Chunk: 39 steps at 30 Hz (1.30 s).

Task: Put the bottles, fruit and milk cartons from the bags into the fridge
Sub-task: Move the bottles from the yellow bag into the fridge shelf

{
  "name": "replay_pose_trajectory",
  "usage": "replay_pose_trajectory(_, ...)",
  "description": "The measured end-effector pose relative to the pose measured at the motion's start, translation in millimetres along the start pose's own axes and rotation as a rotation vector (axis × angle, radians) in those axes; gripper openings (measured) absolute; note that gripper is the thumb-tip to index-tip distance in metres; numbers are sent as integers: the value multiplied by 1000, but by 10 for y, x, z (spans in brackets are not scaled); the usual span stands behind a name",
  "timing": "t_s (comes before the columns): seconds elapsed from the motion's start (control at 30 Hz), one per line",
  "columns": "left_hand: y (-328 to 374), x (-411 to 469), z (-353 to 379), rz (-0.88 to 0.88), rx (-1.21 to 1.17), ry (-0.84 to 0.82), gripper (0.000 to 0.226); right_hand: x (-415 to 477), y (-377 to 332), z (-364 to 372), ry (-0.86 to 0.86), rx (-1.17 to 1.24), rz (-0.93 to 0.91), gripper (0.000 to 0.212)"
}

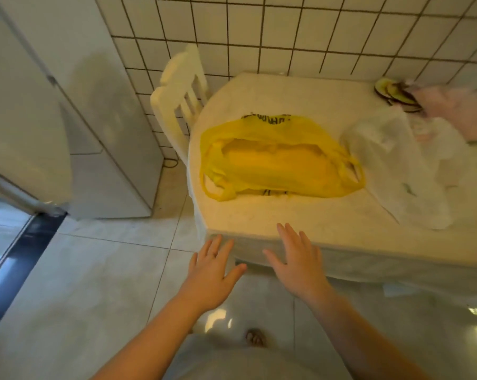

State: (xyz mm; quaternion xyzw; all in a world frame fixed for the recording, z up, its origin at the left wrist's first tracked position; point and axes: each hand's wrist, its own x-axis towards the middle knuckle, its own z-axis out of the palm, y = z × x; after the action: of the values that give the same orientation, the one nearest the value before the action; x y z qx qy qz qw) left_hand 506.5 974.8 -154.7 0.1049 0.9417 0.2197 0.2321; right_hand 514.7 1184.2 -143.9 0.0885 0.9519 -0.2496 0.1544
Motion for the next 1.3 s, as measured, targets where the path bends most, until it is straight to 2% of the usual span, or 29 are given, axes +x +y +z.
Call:
replay_pose_trajectory(0.13, 175, 281, -31, 13, -32, 27, 72, 153, 213, -116, 23, 5, 5, 71)
replay_pose_trajectory(0.27, 236, 668, -181, -15, -119, 144, 73, 464, 261, -221, 47, -17, -19, 71)
replay_pose_trajectory(0.6, 24, 1902, -825, -181, -232, 380, 81, 1957, -92, -878, 131, -119, -199, 81)
replay_pose_trajectory(0.8, -17, 2653, -1195, -270, -172, 416, 92, 3024, -369, -1028, 160, -319, -234, 89)
replay_pose_trajectory(0.97, -31, 3180, -1324, -338, -109, 320, 102, 3608, -449, -968, 116, -530, -274, 93)
replay_pose_trajectory(1.1, -77, 3418, -1323, -387, -128, 271, 93, 3937, -426, -1036, 173, -632, -333, 73)
replay_pose_trajectory(1.23, -253, 3544, -1401, -365, -134, 333, 69, 4257, -449, -1306, 199, -604, -365, 35)
replay_pose_trajectory(1.3, -357, 3618, -1504, -359, -134, 348, 50, 4422, -483, -1427, 237, -592, -364, 22)
